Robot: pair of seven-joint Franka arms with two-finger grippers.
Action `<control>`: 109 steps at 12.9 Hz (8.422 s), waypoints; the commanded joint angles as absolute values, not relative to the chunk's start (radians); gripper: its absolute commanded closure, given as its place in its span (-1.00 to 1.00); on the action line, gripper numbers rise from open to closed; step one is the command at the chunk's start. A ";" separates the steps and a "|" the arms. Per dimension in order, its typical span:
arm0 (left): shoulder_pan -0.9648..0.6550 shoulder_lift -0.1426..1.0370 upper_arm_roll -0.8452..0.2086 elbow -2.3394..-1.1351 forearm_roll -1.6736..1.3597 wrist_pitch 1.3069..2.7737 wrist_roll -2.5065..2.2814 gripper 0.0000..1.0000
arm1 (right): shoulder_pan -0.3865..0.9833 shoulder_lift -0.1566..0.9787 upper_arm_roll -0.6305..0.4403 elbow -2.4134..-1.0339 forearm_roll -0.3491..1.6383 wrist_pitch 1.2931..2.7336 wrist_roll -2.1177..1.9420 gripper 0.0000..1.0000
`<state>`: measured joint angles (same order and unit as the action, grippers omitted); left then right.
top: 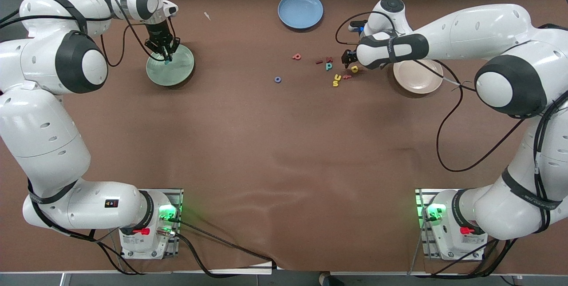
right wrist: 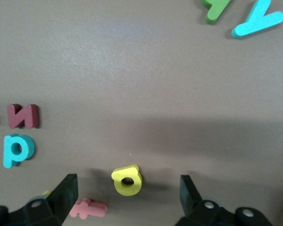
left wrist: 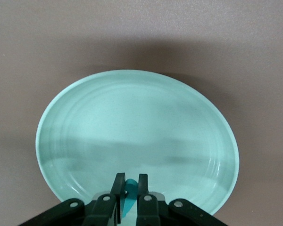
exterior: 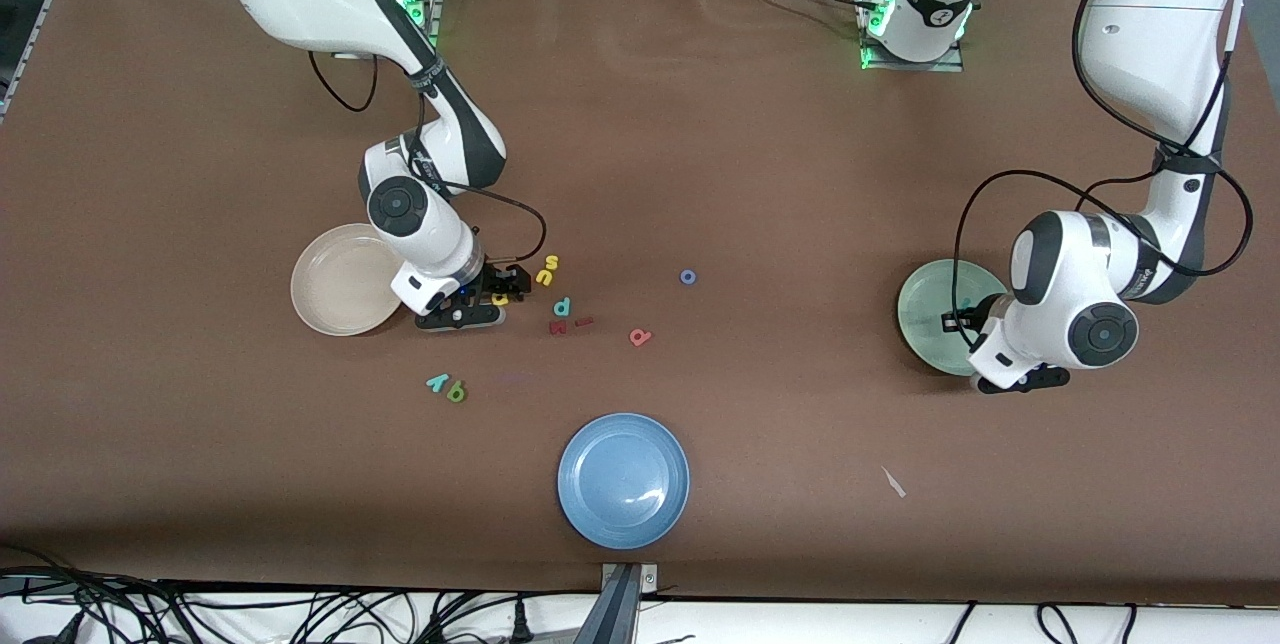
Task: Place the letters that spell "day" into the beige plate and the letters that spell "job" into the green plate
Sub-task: 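Carry the cyan letter over the green plate and open the left gripper, then grasp the yellow letter with the right gripper while the left gripper withdraws, then drop the yellow letter in the cream plate while the left gripper grasps blue o, then carry the blue o to the green plate while the right gripper reaches cyan y, then release the blue o while the right gripper carries cyan y to cream plate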
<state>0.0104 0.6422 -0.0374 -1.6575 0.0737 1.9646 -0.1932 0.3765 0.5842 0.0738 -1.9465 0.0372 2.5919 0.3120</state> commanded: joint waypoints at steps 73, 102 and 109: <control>-0.356 0.796 -0.379 -1.637 0.313 2.376 -1.445 0.88 | 0.199 0.612 0.081 -1.815 0.006 2.542 -0.040 -0.49; 0.258 0.666 -0.400 -1.644 0.308 1.876 -0.508 -1.00 | 0.207 0.785 0.071 -1.658 -0.002 2.632 -0.060 0.39; 0.192 0.643 -0.652 -1.544 0.273 1.873 -1.047 -1.00 | 0.195 0.640 0.061 -1.716 -0.002 2.455 -0.078 0.40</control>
<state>0.2422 0.6444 -0.6363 -1.6032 0.2933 1.8933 -0.9278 0.1991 0.7301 0.0636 -1.6745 0.0021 2.5463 -0.0612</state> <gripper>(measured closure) 0.000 0.617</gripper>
